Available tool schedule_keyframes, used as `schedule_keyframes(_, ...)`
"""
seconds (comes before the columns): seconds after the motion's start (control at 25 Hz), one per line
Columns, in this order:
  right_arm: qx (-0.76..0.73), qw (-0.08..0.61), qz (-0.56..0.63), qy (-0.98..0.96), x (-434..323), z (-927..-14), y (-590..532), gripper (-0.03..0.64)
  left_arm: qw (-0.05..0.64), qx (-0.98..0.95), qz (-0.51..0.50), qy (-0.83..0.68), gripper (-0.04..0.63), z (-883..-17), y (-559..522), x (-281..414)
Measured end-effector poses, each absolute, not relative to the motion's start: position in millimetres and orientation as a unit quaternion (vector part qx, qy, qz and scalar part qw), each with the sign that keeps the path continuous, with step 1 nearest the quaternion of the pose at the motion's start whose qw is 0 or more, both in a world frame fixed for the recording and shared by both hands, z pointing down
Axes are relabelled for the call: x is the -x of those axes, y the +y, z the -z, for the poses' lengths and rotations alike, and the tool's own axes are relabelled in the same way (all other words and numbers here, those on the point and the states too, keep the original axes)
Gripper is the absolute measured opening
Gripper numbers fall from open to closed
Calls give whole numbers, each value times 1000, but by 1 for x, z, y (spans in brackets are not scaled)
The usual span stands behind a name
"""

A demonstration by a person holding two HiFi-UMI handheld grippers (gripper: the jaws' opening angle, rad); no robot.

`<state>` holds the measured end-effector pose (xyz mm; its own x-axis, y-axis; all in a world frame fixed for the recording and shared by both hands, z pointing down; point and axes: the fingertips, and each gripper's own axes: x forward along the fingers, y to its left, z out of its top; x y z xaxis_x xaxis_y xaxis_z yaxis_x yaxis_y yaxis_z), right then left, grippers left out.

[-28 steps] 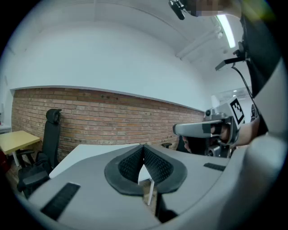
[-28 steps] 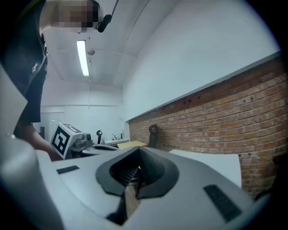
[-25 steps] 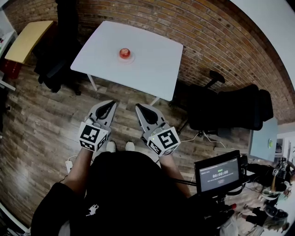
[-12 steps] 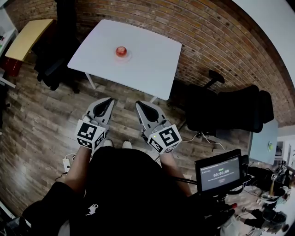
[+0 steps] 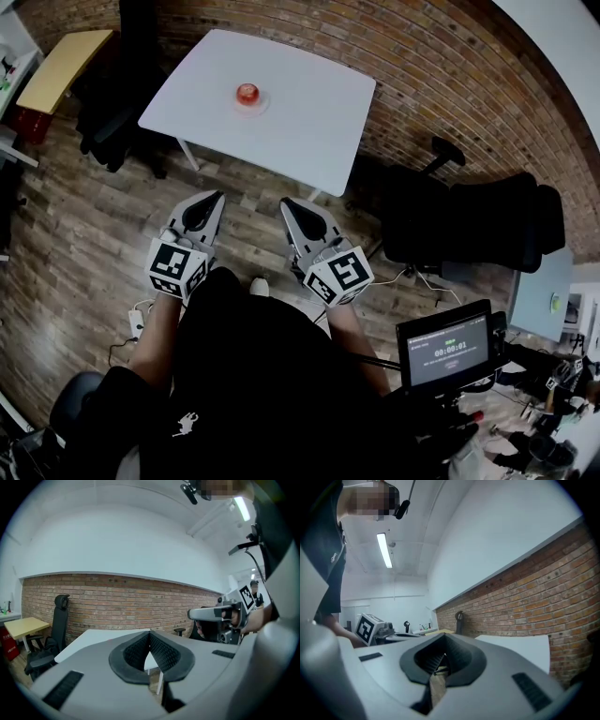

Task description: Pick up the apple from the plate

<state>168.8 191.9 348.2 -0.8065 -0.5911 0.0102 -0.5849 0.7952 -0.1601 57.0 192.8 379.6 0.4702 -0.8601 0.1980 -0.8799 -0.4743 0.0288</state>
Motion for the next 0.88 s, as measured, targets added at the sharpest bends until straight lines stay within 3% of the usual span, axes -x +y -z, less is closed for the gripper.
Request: schedule_keyframes(0.88, 296, 7, 91, 951, -141, -358, 163, 3, 61, -845, -79, -525, 5, -390, 162, -27)
